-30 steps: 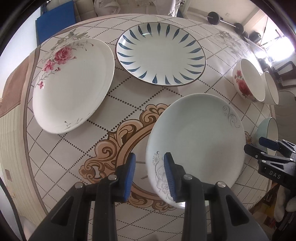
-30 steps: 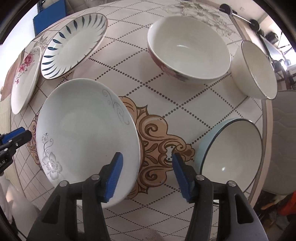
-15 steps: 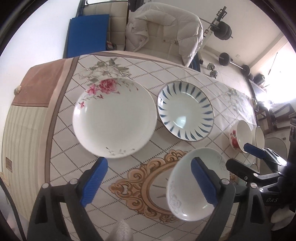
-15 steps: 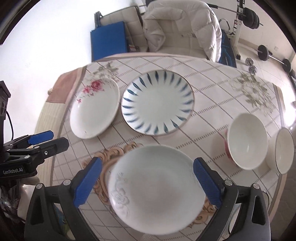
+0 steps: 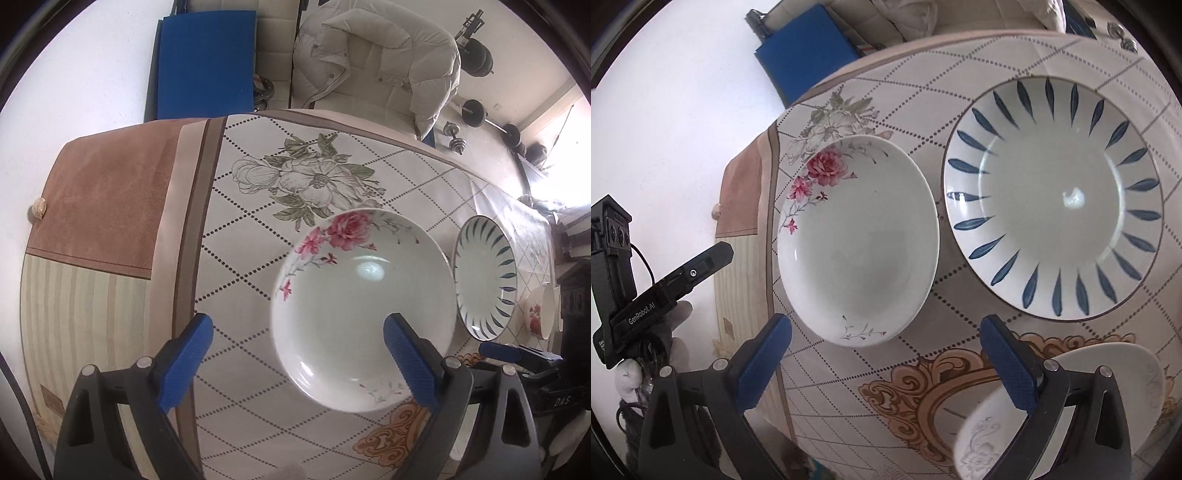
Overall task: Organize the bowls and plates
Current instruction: 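Open both grippers to release the white plate and move to pink-flower plate, then grasp the pink-flower plate rim with both grippers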
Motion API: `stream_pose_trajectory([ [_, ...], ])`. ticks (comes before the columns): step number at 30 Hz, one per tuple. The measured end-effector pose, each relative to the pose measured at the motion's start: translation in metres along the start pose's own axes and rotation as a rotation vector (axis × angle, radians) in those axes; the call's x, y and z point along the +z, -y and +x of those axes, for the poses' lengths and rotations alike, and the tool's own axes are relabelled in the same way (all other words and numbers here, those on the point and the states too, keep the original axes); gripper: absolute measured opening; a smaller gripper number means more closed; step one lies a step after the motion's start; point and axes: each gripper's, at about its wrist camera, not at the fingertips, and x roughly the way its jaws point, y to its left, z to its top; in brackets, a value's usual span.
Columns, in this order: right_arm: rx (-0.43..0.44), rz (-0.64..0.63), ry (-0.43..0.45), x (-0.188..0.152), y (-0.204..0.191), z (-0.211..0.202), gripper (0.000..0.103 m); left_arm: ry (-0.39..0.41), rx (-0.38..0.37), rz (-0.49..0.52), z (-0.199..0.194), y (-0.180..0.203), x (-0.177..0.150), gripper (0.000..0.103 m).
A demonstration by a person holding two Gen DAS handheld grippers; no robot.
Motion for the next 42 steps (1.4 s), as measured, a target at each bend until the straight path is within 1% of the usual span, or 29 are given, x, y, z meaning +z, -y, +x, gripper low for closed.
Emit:
stream_pose_trajectory([
  [1,-0.001,0.029,-0.012,0.002,0.003,0.010,0.102,-0.021,-0.013,0.004,0.009,-0.007,0.007,0.094],
  [2,0.001,0.061,-0.026,0.003,0.006,0.020,0.102,-0.046,-0.029,0.010,0.019,-0.013,0.014,0.091],
  [3,0.002,0.094,-0.043,0.004,0.009,0.029,0.099,-0.068,-0.043,0.016,0.028,-0.017,0.019,0.089],
  [4,0.003,0.126,-0.055,0.004,0.012,0.037,0.095,-0.092,-0.064,0.021,0.036,-0.021,0.025,0.082],
  [5,0.004,0.157,-0.064,0.004,0.016,0.043,0.092,-0.109,-0.074,0.027,0.044,-0.022,0.029,0.073],
  [6,0.010,0.176,-0.069,0.003,0.017,0.048,0.087,-0.127,-0.081,0.039,0.051,-0.023,0.032,0.069],
  [7,0.015,0.190,-0.068,0.003,0.019,0.052,0.081,-0.147,-0.091,0.055,0.059,-0.022,0.035,0.061],
  [8,0.021,0.200,-0.063,0.002,0.020,0.055,0.078,-0.166,-0.095,0.070,0.066,-0.020,0.036,0.053],
  [9,0.025,0.205,-0.063,0.002,0.021,0.059,0.074,-0.182,-0.094,0.090,0.073,-0.018,0.037,0.050],
  [11,0.044,0.202,-0.038,0.002,0.019,0.059,0.070,-0.208,-0.097,0.124,0.085,-0.013,0.040,0.041],
  [13,0.057,0.204,-0.036,0.004,0.019,0.062,0.060,-0.221,-0.102,0.151,0.092,-0.008,0.040,0.040],
  [14,0.062,0.208,-0.033,0.005,0.018,0.063,0.057,-0.224,-0.104,0.164,0.094,-0.005,0.040,0.037],
  [15,0.068,0.214,-0.033,0.005,0.018,0.065,0.050,-0.227,-0.105,0.178,0.096,-0.002,0.040,0.036],
  [17,0.071,0.222,-0.026,0.004,0.018,0.066,0.048,-0.231,-0.117,0.197,0.097,0.002,0.039,0.032],
  [18,0.066,0.224,-0.023,0.003,0.019,0.066,0.044,-0.230,-0.123,0.207,0.098,0.005,0.038,0.030],
  [19,0.048,0.222,-0.016,0.003,0.019,0.064,0.034,-0.227,-0.121,0.218,0.097,0.009,0.038,0.028],
  [20,0.040,0.223,-0.014,0.003,0.021,0.061,0.030,-0.219,-0.112,0.223,0.095,0.011,0.037,0.028],
  [21,0.035,0.232,-0.010,0.003,0.024,0.058,0.020,-0.217,-0.112,0.221,0.095,0.012,0.037,0.027],
  [22,0.038,0.242,-0.005,0.001,0.027,0.058,0.014,-0.214,-0.114,0.222,0.094,0.011,0.036,0.027],
  [24,0.055,0.248,0.007,0.000,0.031,0.056,0.013,-0.209,-0.117,0.216,0.092,0.011,0.035,0.025],
  [27,0.021,0.216,0.025,-0.002,0.026,0.054,0.014,-0.196,-0.103,0.226,0.088,0.010,0.028,0.022],
  [28,0.020,0.211,0.027,-0.003,0.026,0.053,0.014,-0.192,-0.096,0.227,0.088,0.008,0.029,0.021],
  [32,0.025,0.183,0.035,-0.006,0.028,0.045,0.014,-0.168,-0.105,0.210,0.078,0.003,0.016,0.017],
  [37,0.015,0.136,0.041,-0.008,0.020,0.041,0.014,-0.143,-0.115,0.185,0.067,-0.002,-0.002,0.017],
  [42,0.031,0.121,0.044,-0.012,0.017,0.028,0.014,-0.117,-0.131,0.157,0.051,-0.004,-0.014,0.017],
])
